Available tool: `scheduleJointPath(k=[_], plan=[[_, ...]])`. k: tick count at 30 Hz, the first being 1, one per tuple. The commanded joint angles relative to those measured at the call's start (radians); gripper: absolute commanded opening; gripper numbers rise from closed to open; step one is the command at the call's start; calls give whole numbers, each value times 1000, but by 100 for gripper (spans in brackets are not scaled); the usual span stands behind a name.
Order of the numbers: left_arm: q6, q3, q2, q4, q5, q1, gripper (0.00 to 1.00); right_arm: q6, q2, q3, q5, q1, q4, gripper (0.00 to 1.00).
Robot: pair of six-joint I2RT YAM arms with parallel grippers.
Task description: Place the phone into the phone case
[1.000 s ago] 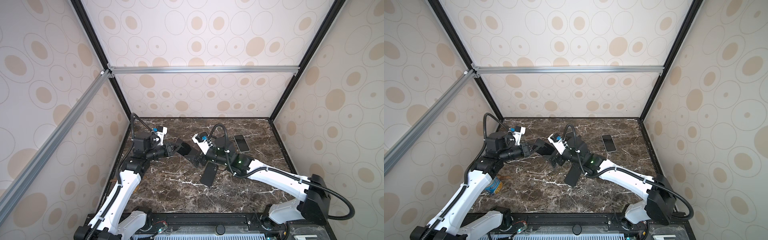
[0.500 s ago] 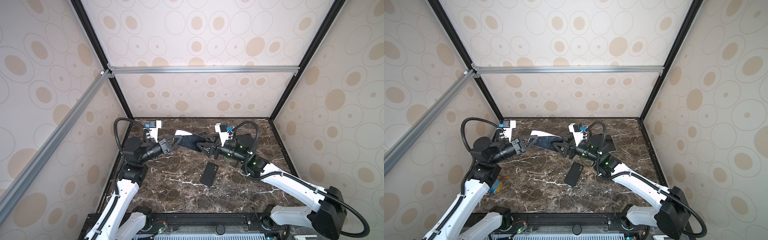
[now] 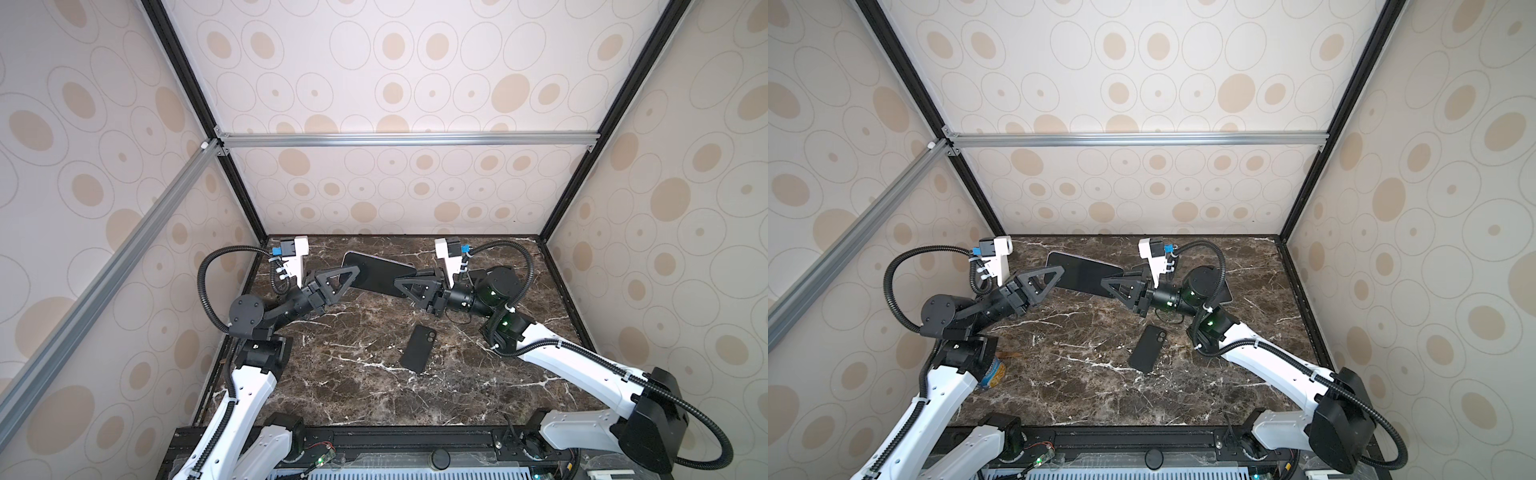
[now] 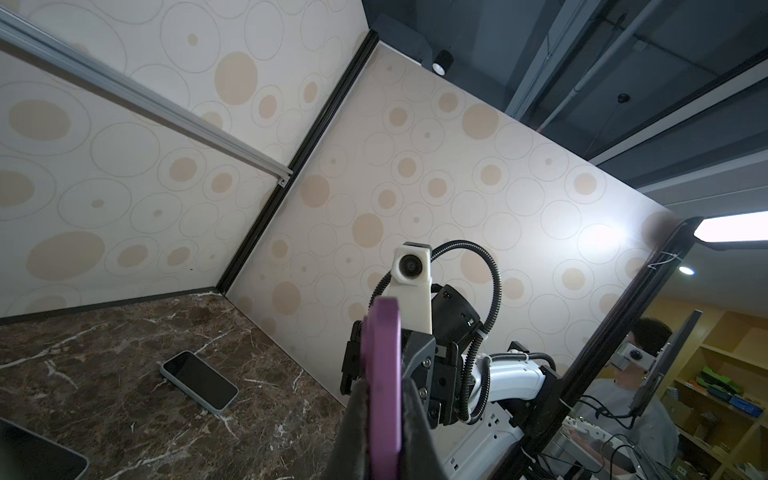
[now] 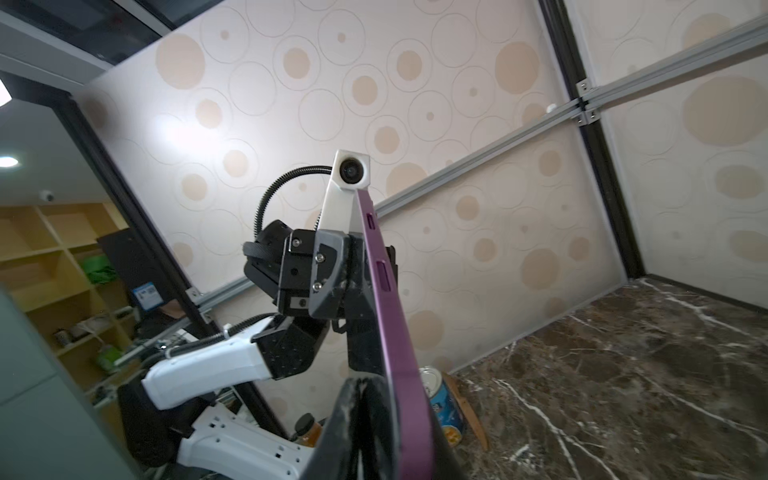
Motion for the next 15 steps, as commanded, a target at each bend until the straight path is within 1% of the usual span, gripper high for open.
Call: scheduleJointPath(k=[1, 3, 5, 10, 11, 13, 15], plan=[[-20, 10, -18, 98, -28, 2, 0, 65, 23, 35, -39, -2, 115, 17], [-20, 11, -18, 110, -33, 0, 0, 85, 30, 41, -51, -1, 132, 18], [-19, 11, -19, 114, -35, 1, 0, 104, 36, 45, -54, 0, 150, 22], [-16, 4, -21, 118, -38, 0, 0, 139, 60, 66, -71, 3, 181, 23], [-15, 1, -21, 120, -38, 0, 0, 141, 63, 66, -70, 4, 189, 21], [-13, -3, -22, 119, -40, 0, 0, 144, 66, 63, -64, 5, 203, 14], [-11, -5, -23, 117, -42, 0, 0, 144, 66, 56, -57, 5, 215, 8]])
